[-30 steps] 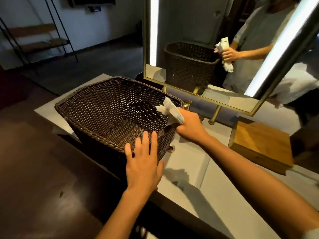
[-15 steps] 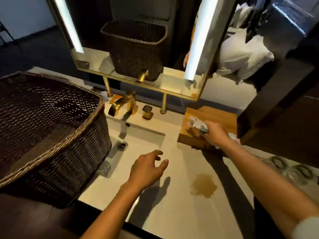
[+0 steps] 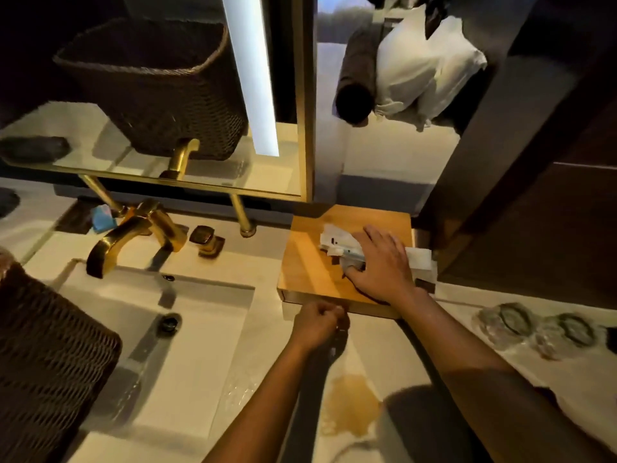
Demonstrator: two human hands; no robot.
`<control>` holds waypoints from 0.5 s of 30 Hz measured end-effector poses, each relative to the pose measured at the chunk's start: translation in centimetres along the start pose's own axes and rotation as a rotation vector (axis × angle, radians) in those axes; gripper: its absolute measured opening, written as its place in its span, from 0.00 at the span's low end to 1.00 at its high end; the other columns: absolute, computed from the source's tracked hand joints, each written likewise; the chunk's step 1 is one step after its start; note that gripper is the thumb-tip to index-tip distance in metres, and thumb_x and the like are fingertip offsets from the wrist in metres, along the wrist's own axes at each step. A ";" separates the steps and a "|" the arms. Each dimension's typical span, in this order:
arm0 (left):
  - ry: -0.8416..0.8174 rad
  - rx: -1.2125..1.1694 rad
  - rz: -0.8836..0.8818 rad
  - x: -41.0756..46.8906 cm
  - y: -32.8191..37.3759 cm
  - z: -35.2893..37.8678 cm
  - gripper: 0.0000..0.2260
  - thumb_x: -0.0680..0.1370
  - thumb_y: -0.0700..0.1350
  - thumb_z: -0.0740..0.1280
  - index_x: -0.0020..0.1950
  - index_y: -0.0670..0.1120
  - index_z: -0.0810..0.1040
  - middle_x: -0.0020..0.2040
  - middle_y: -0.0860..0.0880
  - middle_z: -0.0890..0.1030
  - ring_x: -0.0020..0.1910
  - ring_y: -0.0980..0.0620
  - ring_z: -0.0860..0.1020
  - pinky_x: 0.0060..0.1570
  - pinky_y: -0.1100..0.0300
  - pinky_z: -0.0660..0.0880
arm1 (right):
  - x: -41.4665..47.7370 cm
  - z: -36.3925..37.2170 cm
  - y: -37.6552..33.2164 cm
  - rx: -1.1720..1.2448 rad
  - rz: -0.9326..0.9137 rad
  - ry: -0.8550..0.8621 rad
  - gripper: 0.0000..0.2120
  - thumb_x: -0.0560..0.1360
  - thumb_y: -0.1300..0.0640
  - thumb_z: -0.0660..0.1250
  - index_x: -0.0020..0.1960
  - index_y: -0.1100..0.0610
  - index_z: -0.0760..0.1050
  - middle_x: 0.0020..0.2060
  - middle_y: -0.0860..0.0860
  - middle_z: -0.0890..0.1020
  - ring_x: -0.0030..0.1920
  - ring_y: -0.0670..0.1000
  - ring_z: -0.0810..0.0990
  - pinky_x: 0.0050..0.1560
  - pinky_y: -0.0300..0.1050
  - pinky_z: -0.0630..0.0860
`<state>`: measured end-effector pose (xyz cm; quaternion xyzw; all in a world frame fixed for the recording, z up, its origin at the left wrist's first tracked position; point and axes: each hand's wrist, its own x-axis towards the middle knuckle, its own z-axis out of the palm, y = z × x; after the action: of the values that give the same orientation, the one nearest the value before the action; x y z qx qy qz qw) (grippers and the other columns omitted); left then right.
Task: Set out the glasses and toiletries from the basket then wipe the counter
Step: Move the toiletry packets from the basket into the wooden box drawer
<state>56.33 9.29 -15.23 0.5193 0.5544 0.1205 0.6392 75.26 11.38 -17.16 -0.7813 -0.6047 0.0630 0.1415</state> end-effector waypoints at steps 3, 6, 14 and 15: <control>0.025 -0.087 -0.020 1.0 -0.2 1.0 0.13 0.83 0.39 0.63 0.46 0.34 0.84 0.45 0.36 0.85 0.55 0.31 0.83 0.48 0.47 0.82 | -0.2 0.4 0.4 0.023 -0.058 0.017 0.38 0.69 0.30 0.59 0.75 0.47 0.63 0.77 0.53 0.64 0.77 0.56 0.60 0.77 0.60 0.55; 0.030 -0.129 -0.042 1.5 -0.5 1.7 0.14 0.83 0.38 0.62 0.40 0.41 0.83 0.40 0.39 0.84 0.54 0.29 0.82 0.33 0.59 0.70 | -0.2 0.6 0.8 0.038 -0.108 0.040 0.41 0.68 0.28 0.60 0.75 0.47 0.63 0.78 0.52 0.64 0.78 0.55 0.60 0.76 0.59 0.56; 0.056 -0.233 -0.086 1.3 -0.6 1.7 0.14 0.83 0.40 0.63 0.43 0.41 0.85 0.49 0.32 0.85 0.44 0.41 0.80 0.31 0.64 0.73 | 0.1 1.3 0.8 0.052 -0.109 0.115 0.38 0.75 0.24 0.50 0.75 0.47 0.65 0.76 0.50 0.67 0.77 0.53 0.63 0.75 0.55 0.57; 0.057 -0.246 -0.092 1.3 -0.7 1.8 0.13 0.83 0.39 0.63 0.44 0.40 0.85 0.49 0.32 0.85 0.44 0.41 0.80 0.30 0.65 0.73 | 0.2 1.5 0.8 0.045 -0.108 0.126 0.36 0.76 0.26 0.49 0.74 0.47 0.66 0.76 0.50 0.68 0.76 0.53 0.64 0.75 0.55 0.58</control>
<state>57.98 9.00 -16.84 0.4071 0.5767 0.1729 0.6869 75.67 11.63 -18.78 -0.7467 -0.6341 0.0198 0.1998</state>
